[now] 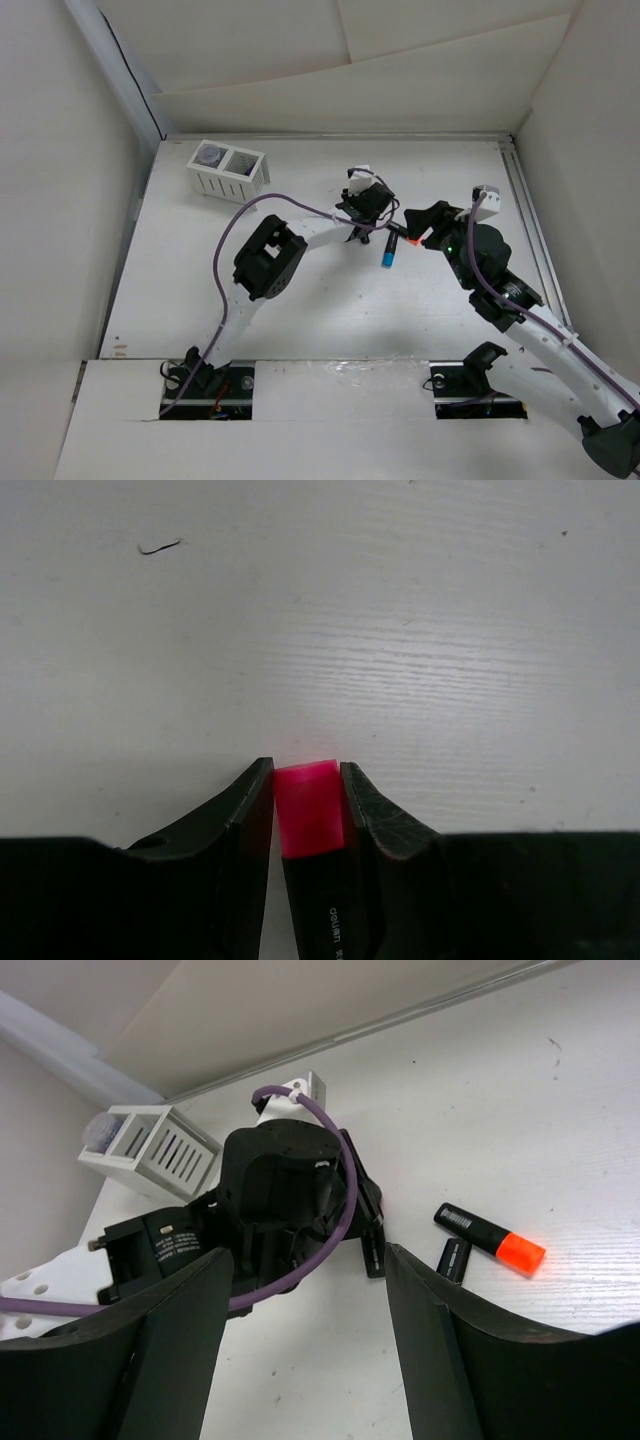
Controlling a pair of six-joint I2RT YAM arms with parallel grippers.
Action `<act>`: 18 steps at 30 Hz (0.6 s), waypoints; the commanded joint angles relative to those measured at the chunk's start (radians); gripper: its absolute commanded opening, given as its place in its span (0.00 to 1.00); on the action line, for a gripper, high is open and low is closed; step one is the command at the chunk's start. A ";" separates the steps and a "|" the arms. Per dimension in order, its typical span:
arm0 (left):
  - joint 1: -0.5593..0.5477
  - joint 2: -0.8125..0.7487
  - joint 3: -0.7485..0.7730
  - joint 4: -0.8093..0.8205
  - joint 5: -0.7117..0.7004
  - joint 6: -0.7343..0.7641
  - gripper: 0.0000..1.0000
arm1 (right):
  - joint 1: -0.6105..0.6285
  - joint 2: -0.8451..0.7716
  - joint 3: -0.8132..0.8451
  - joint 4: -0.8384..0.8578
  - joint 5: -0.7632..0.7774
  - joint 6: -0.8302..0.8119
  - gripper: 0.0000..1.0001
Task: Sort the stationery into containers
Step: Pick up the pen from the center of the board.
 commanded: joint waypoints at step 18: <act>0.078 -0.393 -0.254 0.090 -0.031 0.062 0.00 | -0.007 0.007 -0.004 0.058 -0.008 -0.008 0.68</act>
